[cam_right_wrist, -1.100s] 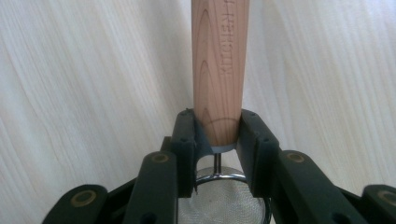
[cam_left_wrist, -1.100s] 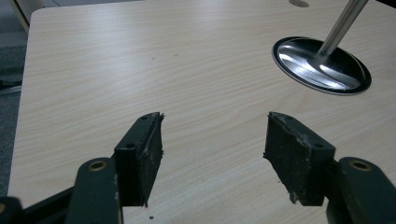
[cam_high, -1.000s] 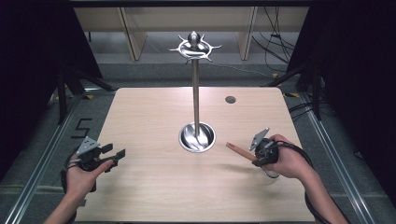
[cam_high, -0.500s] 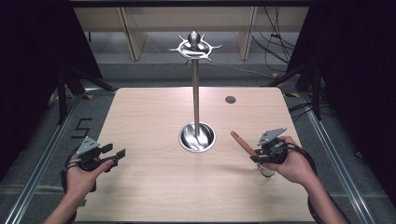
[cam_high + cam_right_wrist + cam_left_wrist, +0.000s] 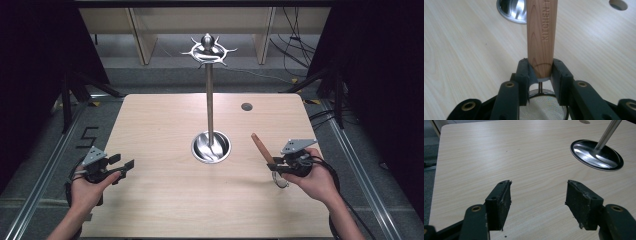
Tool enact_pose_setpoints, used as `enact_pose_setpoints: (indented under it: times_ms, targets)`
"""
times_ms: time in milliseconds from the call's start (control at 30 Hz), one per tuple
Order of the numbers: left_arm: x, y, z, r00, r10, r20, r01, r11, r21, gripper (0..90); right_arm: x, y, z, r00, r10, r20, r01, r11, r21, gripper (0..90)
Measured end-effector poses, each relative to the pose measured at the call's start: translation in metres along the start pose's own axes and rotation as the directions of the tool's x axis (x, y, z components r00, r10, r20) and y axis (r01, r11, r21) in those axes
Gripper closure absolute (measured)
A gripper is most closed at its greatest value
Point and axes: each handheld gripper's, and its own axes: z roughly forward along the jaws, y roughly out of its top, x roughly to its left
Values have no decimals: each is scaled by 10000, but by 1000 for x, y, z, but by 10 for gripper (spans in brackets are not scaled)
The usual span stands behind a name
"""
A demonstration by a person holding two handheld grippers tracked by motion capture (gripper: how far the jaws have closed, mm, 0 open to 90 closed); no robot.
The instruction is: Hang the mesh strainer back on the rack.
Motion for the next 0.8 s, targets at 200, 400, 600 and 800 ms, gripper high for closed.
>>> enact_pose_setpoints:
  times_ms: [200, 400, 600, 800]
  targets:
    - [0, 0, 0, 10000, 52, -15, -52, 10000, -20, 358, -1, 4, -4, 9997, -199, 164, 206, 9989, -413, 703]
    - [0, 0, 0, 10000, 55, -8, -55, 10000, 7, 358, 2, 6, -6, 9997, 143, 213, -129, 9977, -666, 703]
    - [1, 0, 0, 10000, 58, -2, -58, 10000, 6, 358, 3, 8, -7, 9988, 397, 287, -369, 9951, -921, 703]
    - [0, 0, 0, 10000, 54, -6, -54, 10000, -4, 357, 2, 11, -11, 9979, 402, 510, -332, 9908, -1314, 703]
